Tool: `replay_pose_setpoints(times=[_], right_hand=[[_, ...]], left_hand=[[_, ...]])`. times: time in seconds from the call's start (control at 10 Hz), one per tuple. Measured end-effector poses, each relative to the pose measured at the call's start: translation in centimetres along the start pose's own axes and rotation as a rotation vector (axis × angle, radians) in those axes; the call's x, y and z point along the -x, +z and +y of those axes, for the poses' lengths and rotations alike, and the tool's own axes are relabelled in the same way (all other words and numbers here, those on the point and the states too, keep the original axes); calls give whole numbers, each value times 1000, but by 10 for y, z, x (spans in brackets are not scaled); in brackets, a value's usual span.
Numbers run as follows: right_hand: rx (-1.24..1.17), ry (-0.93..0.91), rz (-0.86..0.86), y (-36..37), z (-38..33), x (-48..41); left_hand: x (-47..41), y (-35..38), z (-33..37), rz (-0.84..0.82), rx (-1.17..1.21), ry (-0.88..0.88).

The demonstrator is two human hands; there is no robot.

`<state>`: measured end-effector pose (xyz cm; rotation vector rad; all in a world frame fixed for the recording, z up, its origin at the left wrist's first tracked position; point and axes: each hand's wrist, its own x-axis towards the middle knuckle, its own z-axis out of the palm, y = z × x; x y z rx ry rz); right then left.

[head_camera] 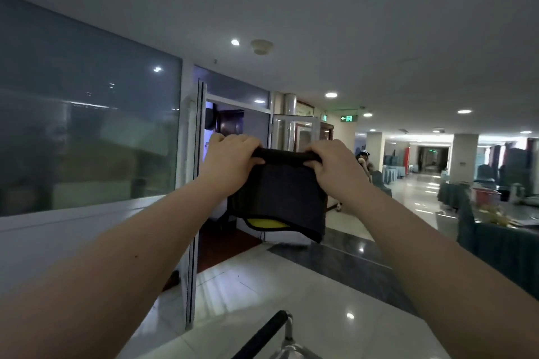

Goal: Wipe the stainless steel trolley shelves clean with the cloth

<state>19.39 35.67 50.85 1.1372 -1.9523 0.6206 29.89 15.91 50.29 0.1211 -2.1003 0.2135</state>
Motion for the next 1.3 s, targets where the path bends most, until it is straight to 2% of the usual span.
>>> replay_pose_setpoints(times=[0.3,0.4,0.6,0.8,1.0,1.1,1.2,1.3], right_hand=[[-23,310,-106,152,26,10],[-6,445,-166,203,43,38],[-44,554,-281,296,74,102],[-176,578,-384,351,66,168],[-361,760,-456,374,40,211],[-350,886,-441,395,53,212],[-271,1068,-533,435,87,222],[-166,1179,-531,455,110,230]], left_hand=[[16,187,-81,-119,265,150],[42,249,-86,-204,308,186],[112,341,-89,-310,338,183],[193,376,-97,-494,455,53],[228,386,-118,-637,616,9],[218,423,-114,-756,633,16],[213,480,-97,-1027,596,-47],[210,518,-79,-1202,471,39]])
